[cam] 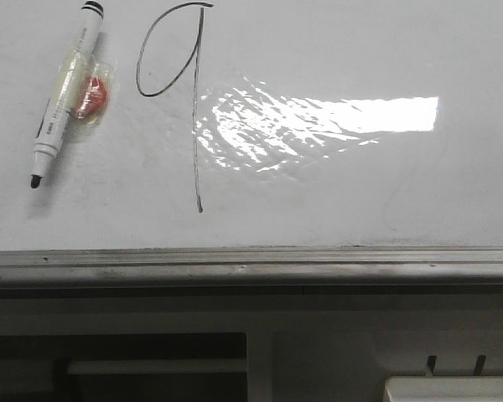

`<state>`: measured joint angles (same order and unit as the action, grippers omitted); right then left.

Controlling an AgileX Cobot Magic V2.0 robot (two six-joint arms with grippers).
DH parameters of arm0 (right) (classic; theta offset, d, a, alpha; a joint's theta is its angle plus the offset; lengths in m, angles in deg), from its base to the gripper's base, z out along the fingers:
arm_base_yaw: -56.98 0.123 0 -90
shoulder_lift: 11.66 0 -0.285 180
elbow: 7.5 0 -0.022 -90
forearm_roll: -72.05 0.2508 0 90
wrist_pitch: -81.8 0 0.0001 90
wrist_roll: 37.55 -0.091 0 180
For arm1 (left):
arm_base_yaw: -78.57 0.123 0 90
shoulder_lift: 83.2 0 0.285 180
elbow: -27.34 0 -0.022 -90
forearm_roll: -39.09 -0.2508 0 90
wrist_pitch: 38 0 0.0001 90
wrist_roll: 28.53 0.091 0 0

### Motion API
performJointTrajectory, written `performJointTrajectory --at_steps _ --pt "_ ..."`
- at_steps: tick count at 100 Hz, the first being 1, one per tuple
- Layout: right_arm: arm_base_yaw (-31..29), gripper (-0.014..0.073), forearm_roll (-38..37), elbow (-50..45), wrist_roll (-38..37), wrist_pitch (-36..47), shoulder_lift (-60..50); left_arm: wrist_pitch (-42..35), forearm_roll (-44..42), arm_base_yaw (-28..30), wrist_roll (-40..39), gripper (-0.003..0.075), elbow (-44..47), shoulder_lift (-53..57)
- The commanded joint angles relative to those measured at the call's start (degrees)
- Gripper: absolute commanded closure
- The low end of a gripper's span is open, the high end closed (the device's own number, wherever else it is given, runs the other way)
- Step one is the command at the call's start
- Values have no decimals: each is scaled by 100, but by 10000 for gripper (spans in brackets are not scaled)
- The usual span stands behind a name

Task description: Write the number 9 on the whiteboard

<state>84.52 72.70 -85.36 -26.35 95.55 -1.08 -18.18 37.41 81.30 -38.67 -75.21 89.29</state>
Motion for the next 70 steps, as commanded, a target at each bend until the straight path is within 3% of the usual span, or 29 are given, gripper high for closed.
performJointTrajectory --at_steps 1,38,57,70 --pt "-611 664 -513 -142 -634 450 60 -240 39 -4 -36 740 243 155" --pt "-2673 664 -525 -142 -1256 -1846 -422 -240 39 -4 -36 740 243 155" --pt "-3170 664 -501 -142 -1321 -3161 -422 -240 39 -4 -36 740 243 155" --pt "-3220 664 -500 -142 -1321 -3143 -432 -240 39 -4 -36 740 243 155"
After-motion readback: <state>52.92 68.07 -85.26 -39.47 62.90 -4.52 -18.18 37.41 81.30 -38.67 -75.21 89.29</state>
